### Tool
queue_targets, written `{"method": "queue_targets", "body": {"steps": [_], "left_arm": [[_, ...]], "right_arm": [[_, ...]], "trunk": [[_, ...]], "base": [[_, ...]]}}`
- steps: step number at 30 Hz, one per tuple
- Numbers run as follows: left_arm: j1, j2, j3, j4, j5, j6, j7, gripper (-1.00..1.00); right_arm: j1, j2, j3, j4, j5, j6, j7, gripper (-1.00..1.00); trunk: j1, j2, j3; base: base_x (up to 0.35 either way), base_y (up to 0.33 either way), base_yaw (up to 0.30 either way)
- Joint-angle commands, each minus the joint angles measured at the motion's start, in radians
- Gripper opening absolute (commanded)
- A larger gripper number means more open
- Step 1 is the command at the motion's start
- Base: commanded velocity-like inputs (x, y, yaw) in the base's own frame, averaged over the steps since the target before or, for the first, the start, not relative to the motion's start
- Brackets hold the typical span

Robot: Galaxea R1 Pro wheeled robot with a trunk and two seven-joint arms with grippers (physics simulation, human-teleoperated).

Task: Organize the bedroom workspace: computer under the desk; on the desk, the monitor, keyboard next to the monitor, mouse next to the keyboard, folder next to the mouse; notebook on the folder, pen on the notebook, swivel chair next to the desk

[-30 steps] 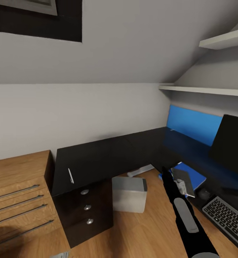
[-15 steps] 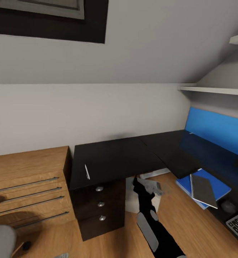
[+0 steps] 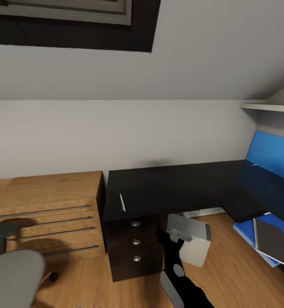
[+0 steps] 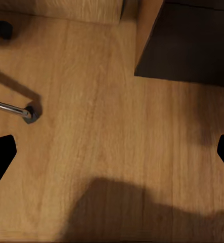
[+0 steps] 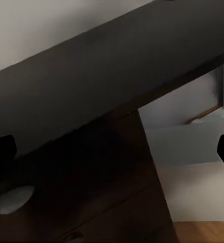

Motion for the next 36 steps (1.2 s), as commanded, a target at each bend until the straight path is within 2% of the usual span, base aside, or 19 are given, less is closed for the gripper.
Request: {"method": "queue_targets", "body": {"steps": [1, 5, 9, 10, 12, 16, 21, 22, 24, 25, 27, 28, 36], "left_arm": [[0.0, -0.001, 0.004, -0.003, -0.006, 0.006, -0.007, 1.0], [0.0, -0.002, 0.004, -0.001, -0.007, 0.006, -0.007, 1.0], [0.0, -0.003, 0.004, 0.0, -0.006, 0.005, -0.008, 1.0], [0.0, -0.004, 0.003, -0.003, -0.006, -0.001, -0.01, 1.0], [0.0, -0.004, 0.003, -0.012, -0.005, -0.013, -0.011, 1.0], [0.0, -0.007, 0.003, -0.095, -0.004, -0.062, -0.012, 1.0], [0.0, -0.012, -0.005, -0.273, -0.003, -0.068, -0.013, 1.0], [0.0, -0.014, -0.012, -0.33, -0.003, -0.051, -0.013, 1.0], [0.0, -0.02, -0.019, -0.386, -0.002, -0.018, -0.012, 1.0], [0.0, -0.027, -0.026, -0.439, -0.001, 0.027, -0.011, 1.0], [0.0, -0.035, -0.031, -0.486, 0.0, 0.076, -0.011, 1.0], [0.0, -0.046, -0.043, -0.545, 0.005, 0.142, -0.009, 1.0], [0.0, -0.051, -0.06, -0.578, 0.081, 0.186, -0.008, 1.0]], "right_arm": [[-0.001, 0.0, 0.004, 0.002, -0.007, -0.008, -0.003, 1.0], [-0.002, 0.0, 0.004, 0.004, -0.002, -0.02, -0.003, 1.0], [-0.013, 0.0, 0.005, 0.034, 0.01, -0.073, -0.002, 1.0], [-0.027, 0.0, 0.005, 0.08, 0.017, -0.14, 0.002, 1.0], [-0.035, 0.0, 0.005, 0.099, 0.019, -0.172, 0.003, 1.0], [-0.046, 0.0, 0.005, 0.122, 0.03, -0.224, 0.004, 1.0], [-0.051, 0.0, 0.004, 0.126, 0.12, -0.245, 0.002, 1.0], [-0.051, 0.0, 0.003, 0.126, 0.154, -0.244, 0.001, 1.0], [-0.052, 0.0, 0.002, 0.127, 0.186, -0.243, -0.001, 1.0], [-0.053, 0.0, 0.002, 0.127, 0.213, -0.238, -0.003, 1.0], [-0.053, 0.0, 0.002, 0.128, 0.233, -0.229, -0.003, 1.0], [-0.053, 0.0, 0.002, 0.129, 0.254, -0.213, -0.004, 1.0], [-0.053, 0.0, 0.001, 0.126, 0.268, -0.194, -0.001, 1.0]], "trunk": [[0.0, -0.001, -0.001], [0.0, -0.001, -0.001], [0.0, -0.001, -0.001], [0.0, -0.001, -0.001], [0.0, -0.001, -0.001], [0.0, -0.001, -0.001], [0.0, -0.001, -0.001], [0.0, -0.001, -0.001], [0.0, -0.001, -0.001], [0.0, -0.001, -0.001], [0.0, -0.001, -0.001], [0.0, -0.001, -0.002], [0.0, -0.001, -0.005]], "base": [[0.0, 0.0, 0.287], [0.0, 0.0, 0.288], [0.0, 0.0, 0.289], [0.0, 0.0, 0.289], [0.0, 0.0, 0.289], [0.0, 0.0, 0.289], [0.0, 0.0, 0.296], [0.0, 0.0, 0.299], [0.0, 0.0, 0.299], [0.0, 0.0, 0.299], [0.0, 0.0, 0.3], [0.0, 0.0, 0.3], [0.0, 0.0, 0.282]]}}
